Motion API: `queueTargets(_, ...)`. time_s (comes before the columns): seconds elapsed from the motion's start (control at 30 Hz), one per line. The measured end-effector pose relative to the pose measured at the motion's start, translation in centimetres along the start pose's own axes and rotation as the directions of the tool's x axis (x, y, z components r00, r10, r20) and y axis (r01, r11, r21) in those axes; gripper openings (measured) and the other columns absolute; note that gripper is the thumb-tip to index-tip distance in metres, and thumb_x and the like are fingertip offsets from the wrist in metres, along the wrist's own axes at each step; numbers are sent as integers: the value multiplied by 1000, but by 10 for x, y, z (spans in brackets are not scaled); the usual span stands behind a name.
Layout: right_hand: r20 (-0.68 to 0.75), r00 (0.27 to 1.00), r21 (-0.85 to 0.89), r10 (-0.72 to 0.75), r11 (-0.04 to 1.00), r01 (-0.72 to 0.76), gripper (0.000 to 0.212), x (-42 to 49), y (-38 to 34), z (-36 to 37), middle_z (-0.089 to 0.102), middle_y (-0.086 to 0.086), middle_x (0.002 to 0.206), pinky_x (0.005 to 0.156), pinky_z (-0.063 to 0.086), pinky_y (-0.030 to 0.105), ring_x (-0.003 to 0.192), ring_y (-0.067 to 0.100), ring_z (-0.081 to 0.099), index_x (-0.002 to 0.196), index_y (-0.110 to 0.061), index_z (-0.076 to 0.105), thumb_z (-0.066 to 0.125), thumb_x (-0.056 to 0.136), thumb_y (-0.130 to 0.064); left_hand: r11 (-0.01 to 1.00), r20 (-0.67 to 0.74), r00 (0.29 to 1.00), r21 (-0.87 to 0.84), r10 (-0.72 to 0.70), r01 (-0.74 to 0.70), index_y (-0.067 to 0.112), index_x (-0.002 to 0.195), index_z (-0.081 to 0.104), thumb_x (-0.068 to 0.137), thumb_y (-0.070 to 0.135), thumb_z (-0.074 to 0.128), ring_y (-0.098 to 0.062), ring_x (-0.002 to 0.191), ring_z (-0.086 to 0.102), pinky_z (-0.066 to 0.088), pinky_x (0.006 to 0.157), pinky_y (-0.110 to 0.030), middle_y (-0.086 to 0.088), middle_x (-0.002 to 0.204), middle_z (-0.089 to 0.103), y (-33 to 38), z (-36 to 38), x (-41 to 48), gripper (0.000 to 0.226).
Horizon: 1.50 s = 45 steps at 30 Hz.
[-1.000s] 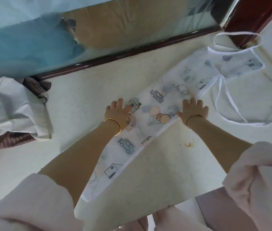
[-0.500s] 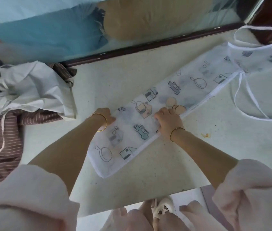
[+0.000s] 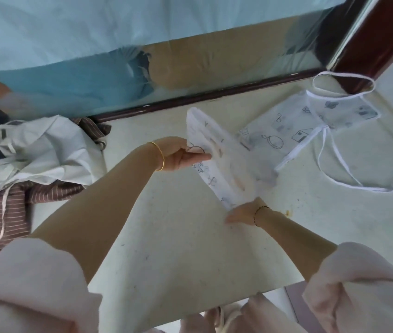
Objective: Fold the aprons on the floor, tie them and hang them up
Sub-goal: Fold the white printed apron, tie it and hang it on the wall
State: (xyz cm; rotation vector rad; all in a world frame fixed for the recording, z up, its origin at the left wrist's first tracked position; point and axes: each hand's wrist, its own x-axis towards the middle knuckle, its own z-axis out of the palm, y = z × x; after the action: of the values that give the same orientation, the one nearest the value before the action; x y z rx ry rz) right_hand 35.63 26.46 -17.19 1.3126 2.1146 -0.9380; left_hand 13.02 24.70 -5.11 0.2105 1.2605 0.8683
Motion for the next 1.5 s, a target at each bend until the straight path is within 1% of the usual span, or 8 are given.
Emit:
queueTargets(0.17,-332,933,664,138,736,127,61,-11,0,0,54,13,60,52,47,29,54,23,53,72,4,56,67,75,-55,993,80,990,-36,119,-117,-6,108,53,87,-1,29,-25,80,71,59,65,-29,-22,97,68,27,54,17,32)
queueTargets(0.3,-555,822,596,124,748,290,48,-33,13,-37,28,-1,48,44,24,22,44,12,26,54,-16,29,49,96,-27,812,-130,945,555,299,-181,10,69,45,88,6,43,-10,35,39,28,38,-13,-4,53,51,48,94,30,19)
queueTargets(0.43,-662,735,597,146,697,398,40,-52,35,-71,30,0,58,46,29,15,53,11,27,63,-15,27,49,97,-11,663,-177,838,701,516,-261,14,75,56,85,20,54,-20,78,49,39,65,-24,-4,82,55,58,102,54,12)
queueTargets(0.63,-623,700,766,350,454,455,21,-63,67,-122,60,22,80,70,53,36,73,19,63,81,-2,55,48,97,-15,720,194,971,654,136,-232,20,125,55,81,66,49,-16,118,52,35,104,-40,3,125,61,36,108,79,65)
queueTargets(1.03,47,945,981,323,165,-105,32,-13,123,-109,60,16,115,66,55,38,87,27,60,121,-4,52,55,90,0,-122,78,990,990,117,-63,22,73,37,97,36,43,-18,74,43,34,70,-30,2,76,44,2,93,121,28)
queueTargets(1.17,94,949,995,301,-52,-82,13,-2,136,-111,64,10,88,67,54,37,75,25,61,99,-6,60,63,87,-9,6,-24,990,1000,137,23,15,90,44,99,39,36,-19,78,46,35,69,-30,-1,84,49,-4,90,121,27)
queueTargets(1.33,-22,912,976,410,-190,109,30,18,159,-136,55,6,73,61,52,29,65,20,55,66,-14,44,57,88,2,675,-120,992,729,-43,117,15,112,61,86,61,51,-25,106,62,45,92,-34,-6,112,67,-2,83,119,54)
queueTargets(1.5,-30,833,949,552,-246,198,31,29,187,-146,48,10,76,50,49,22,62,19,49,68,-17,42,54,89,2,565,-22,992,820,-127,90,12,86,57,91,26,59,-19,93,63,53,85,-29,-3,95,65,-22,84,120,15)
